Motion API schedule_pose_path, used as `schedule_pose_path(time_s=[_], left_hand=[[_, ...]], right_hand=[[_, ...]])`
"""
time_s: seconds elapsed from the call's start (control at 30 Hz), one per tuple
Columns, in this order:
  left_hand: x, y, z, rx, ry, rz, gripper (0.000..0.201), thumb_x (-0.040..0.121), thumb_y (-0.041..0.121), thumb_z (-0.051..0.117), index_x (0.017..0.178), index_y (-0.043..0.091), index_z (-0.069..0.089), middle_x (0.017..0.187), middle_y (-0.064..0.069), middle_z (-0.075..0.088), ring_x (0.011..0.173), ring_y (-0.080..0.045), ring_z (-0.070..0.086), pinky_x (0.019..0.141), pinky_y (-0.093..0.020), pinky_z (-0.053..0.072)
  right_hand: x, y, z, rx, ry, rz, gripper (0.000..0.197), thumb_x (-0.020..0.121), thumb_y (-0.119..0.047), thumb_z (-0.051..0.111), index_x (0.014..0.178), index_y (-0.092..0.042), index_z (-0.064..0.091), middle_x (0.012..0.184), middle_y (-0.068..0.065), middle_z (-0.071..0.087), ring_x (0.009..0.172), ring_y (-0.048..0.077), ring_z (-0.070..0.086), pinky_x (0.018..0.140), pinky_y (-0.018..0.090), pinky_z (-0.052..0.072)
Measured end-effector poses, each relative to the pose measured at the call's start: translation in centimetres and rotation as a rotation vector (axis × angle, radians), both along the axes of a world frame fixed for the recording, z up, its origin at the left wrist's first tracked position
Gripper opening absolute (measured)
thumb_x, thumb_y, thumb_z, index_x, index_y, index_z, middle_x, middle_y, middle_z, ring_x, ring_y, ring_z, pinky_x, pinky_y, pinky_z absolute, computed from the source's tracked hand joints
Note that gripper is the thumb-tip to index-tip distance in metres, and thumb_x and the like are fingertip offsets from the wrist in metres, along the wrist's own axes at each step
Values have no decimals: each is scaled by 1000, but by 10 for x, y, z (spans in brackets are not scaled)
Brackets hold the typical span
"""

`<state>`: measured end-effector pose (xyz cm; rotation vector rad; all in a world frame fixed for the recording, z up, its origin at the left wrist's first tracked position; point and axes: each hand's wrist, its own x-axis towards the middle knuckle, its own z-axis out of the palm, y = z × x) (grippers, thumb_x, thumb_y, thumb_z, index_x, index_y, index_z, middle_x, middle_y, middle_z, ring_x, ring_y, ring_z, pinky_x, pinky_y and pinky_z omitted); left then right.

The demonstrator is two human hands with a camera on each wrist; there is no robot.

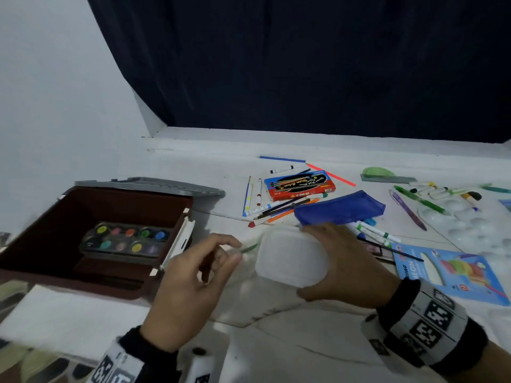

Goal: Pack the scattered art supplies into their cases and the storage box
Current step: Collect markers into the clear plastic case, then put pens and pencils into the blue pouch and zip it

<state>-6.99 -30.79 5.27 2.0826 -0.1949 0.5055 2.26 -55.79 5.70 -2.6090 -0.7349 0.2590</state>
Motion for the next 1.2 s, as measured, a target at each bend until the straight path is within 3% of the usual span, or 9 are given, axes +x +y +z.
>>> schedule_pose_path(time_s=[0.13, 0.27, 0.37, 0.47, 0.63, 0.83, 0.93, 1.07, 1.2], left_hand=[[-10, 39, 23, 40, -24, 107, 13, 90, 33, 66, 99, 25, 68, 70, -1, 57, 62, -15, 55, 58, -24, 43], [-17, 98, 30, 103, -38, 230, 13, 90, 29, 63, 102, 29, 66, 82, 3, 63, 70, -12, 63, 66, -21, 49], [-20, 152, 28, 191, 1, 276, 19, 90, 29, 62, 109, 31, 63, 91, 7, 67, 80, -10, 64, 71, -17, 47], [-20, 203, 26, 228, 61, 247, 22, 92, 32, 57, 114, 32, 61, 99, 10, 68, 92, -6, 64, 78, -12, 45], [-11, 269, 17, 312, 120, 163, 26, 94, 35, 56, 119, 34, 57, 99, 13, 65, 97, -5, 62, 80, -9, 42], [-4, 302, 4, 318, 99, 106, 28, 92, 23, 62, 119, 30, 58, 95, 11, 61, 93, -7, 58, 75, -4, 40], [-5, 310, -3, 315, 87, 83, 29, 93, 25, 62, 121, 29, 57, 96, 12, 59, 93, -5, 58, 74, -5, 41], [-5, 313, -5, 288, 99, 82, 27, 94, 34, 59, 121, 31, 56, 95, 14, 59, 90, -8, 59, 73, -15, 46], [-5, 314, -6, 326, 122, 22, 27, 94, 42, 55, 121, 36, 54, 96, 16, 58, 88, -8, 61, 71, -25, 51]], right_hand=[[-10, 36, 29, 142, -64, 65, 108, 51, -71, 80, 143, -41, 32, 136, -28, 34, 125, -2, 30, 101, 17, 26], [-18, 89, 48, 200, -78, 150, 106, 51, -71, 81, 142, -42, 33, 137, -33, 31, 126, -10, 26, 95, -5, 11], [-22, 137, 56, 204, -88, 200, 101, 53, -72, 79, 140, -42, 37, 135, -33, 31, 124, -10, 26, 93, -8, 7], [-21, 187, 55, 156, -122, 231, 99, 54, -72, 78, 140, -39, 42, 146, -23, 31, 132, -4, 22, 100, 0, 6], [-17, 259, 49, 23, -179, 243, 92, 57, -77, 72, 137, -39, 48, 151, -11, 31, 137, 8, 21, 114, 29, 25], [-4, 303, 38, -200, -184, 247, 87, 62, -81, 64, 136, -39, 46, 144, -6, 36, 130, 17, 28, 106, 38, 36], [-6, 312, 23, -340, -196, 242, 85, 67, -83, 55, 138, -37, 43, 144, 0, 37, 128, 22, 32, 101, 40, 40], [-11, 316, 7, -419, -199, 201, 85, 73, -85, 44, 143, -38, 34, 145, 5, 37, 127, 26, 37, 109, 40, 32], [-13, 319, 3, -399, -169, 181, 86, 78, -82, 43, 149, -38, 27, 157, 11, 23, 144, 26, 21, 120, 38, 13]])
